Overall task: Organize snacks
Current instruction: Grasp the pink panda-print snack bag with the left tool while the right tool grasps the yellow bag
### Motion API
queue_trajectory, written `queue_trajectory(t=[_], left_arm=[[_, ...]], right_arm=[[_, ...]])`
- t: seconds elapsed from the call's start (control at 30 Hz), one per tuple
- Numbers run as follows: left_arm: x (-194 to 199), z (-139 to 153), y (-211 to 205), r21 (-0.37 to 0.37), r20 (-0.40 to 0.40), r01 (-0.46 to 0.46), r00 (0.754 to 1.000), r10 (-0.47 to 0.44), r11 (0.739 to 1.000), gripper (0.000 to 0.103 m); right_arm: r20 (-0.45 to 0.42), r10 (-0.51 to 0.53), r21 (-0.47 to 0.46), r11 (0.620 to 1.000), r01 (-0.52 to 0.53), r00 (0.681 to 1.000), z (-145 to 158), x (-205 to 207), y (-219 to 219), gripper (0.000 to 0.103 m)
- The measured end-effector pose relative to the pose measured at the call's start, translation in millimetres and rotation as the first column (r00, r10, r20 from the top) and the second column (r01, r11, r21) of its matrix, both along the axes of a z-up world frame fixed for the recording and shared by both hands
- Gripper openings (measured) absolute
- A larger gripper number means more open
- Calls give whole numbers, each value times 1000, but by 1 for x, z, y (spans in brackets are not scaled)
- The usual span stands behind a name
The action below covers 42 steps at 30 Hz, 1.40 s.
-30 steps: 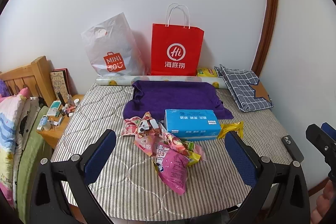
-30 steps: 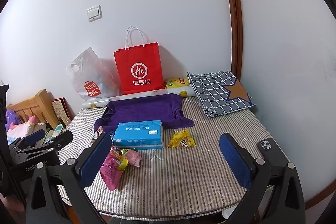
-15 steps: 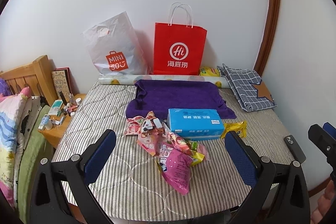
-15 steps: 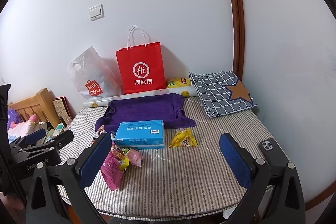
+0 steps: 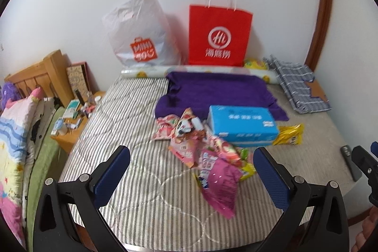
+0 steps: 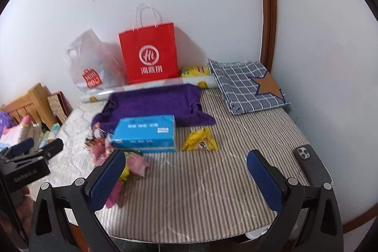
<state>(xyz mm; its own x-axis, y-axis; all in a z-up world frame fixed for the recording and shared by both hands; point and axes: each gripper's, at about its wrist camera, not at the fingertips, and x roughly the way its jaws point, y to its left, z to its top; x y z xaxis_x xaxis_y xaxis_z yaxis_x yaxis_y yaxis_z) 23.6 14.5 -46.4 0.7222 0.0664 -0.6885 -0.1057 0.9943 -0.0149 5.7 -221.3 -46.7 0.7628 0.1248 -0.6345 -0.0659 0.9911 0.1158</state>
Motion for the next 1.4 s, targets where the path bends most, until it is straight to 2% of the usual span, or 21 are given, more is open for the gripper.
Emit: queue_trajectory(t=[0.13,0.3,0.5,0.63,0.73,0.83,0.93,1.0,1.13,1.23,1.33,1.4], left_arm=[[13,-20,7,-21,-44,13,999,-14,1000,103],[30,-43,10,13,-78,25,997,-24,1000,103],[51,-64,17,5,-108,47,993,-47,999,99],[65,-73,25,-8,-149,50,987,-51,999,98],[78,-79,35,-56,-189,38,981,-48,998,98],[84,-81,48,-97,-206,18,978,-37,995,96],[89,-80,55,-112,-211,19,977,-42,993,95],[92,-81,58,-118,-210,24,976,-48,993,88],[100,-86,62,-133,-223,16,974,-46,991,80],[103,-88,64,-110,-212,6,977,-30,994,80],[104,-85,66,-88,-178,6,984,-22,996,80],[107,-84,68,-102,-164,21,986,-38,995,80]], right_arm=[[-55,-11,5,1000,12,998,-26,15,-1,103],[-109,-14,13,1000,15,994,-60,37,-7,103],[-189,-31,86,995,48,982,-89,67,-20,103],[-195,-52,85,994,69,979,-99,87,-23,91],[-197,-45,91,994,64,979,-105,102,-21,86],[-199,-40,70,996,55,979,-111,114,-16,75],[-199,-32,73,996,47,980,-117,128,-14,74],[-199,-26,82,996,43,980,-121,135,-14,73],[-201,-31,86,995,49,979,-128,148,-14,67],[-212,-40,65,996,55,977,-136,157,-13,57],[-224,-36,67,996,53,974,-143,163,-13,57],[-228,-34,67,996,51,973,-147,167,-13,57]])
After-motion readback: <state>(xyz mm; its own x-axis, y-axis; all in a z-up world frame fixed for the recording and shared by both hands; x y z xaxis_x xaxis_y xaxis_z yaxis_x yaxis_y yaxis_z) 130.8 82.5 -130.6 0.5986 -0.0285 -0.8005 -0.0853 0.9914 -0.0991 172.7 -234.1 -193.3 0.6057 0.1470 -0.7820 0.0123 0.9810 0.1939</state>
